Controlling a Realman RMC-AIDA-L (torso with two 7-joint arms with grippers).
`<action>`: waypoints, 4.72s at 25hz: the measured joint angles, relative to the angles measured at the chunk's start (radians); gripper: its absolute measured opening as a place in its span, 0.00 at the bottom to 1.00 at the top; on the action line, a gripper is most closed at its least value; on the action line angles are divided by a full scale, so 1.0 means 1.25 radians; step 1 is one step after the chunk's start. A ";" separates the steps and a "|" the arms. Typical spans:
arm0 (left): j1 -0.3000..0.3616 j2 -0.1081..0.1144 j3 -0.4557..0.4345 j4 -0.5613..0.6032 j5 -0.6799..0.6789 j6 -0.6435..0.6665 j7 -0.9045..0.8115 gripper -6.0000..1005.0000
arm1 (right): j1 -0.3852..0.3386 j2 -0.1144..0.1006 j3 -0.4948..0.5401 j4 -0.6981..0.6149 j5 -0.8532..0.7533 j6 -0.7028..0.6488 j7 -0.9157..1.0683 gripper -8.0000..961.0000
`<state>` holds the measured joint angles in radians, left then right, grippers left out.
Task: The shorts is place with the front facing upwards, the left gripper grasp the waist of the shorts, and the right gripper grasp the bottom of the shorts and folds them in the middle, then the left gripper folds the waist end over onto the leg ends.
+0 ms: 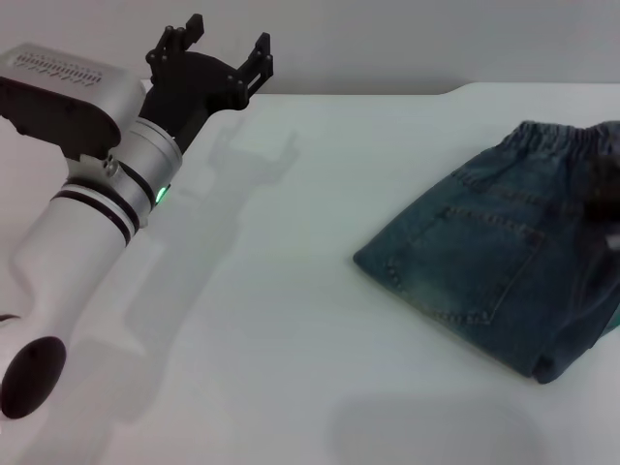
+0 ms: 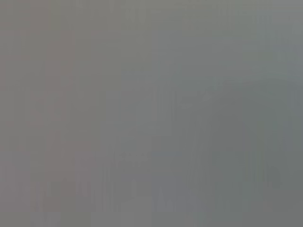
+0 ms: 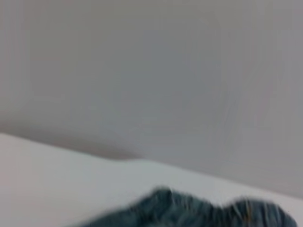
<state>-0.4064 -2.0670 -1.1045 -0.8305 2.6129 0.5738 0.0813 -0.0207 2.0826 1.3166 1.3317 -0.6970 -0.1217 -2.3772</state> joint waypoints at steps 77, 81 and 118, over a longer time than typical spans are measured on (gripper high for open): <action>-0.054 -0.007 0.041 0.049 -0.013 -0.006 -0.043 0.83 | 0.225 0.002 0.506 0.223 -0.352 -0.341 -0.037 0.01; -0.055 -0.007 0.042 0.050 -0.013 -0.006 -0.043 0.84 | 0.176 0.000 0.383 0.179 -0.869 -0.552 0.449 0.01; -0.063 -0.002 0.041 0.074 -0.013 -0.011 -0.043 0.84 | -0.191 -0.010 -0.272 0.083 -1.143 -0.702 1.129 0.06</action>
<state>-0.4854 -2.0694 -1.0536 -0.7377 2.5971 0.5598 0.0276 -0.2596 2.0699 0.9767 1.4353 -2.1263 -0.9994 -0.9660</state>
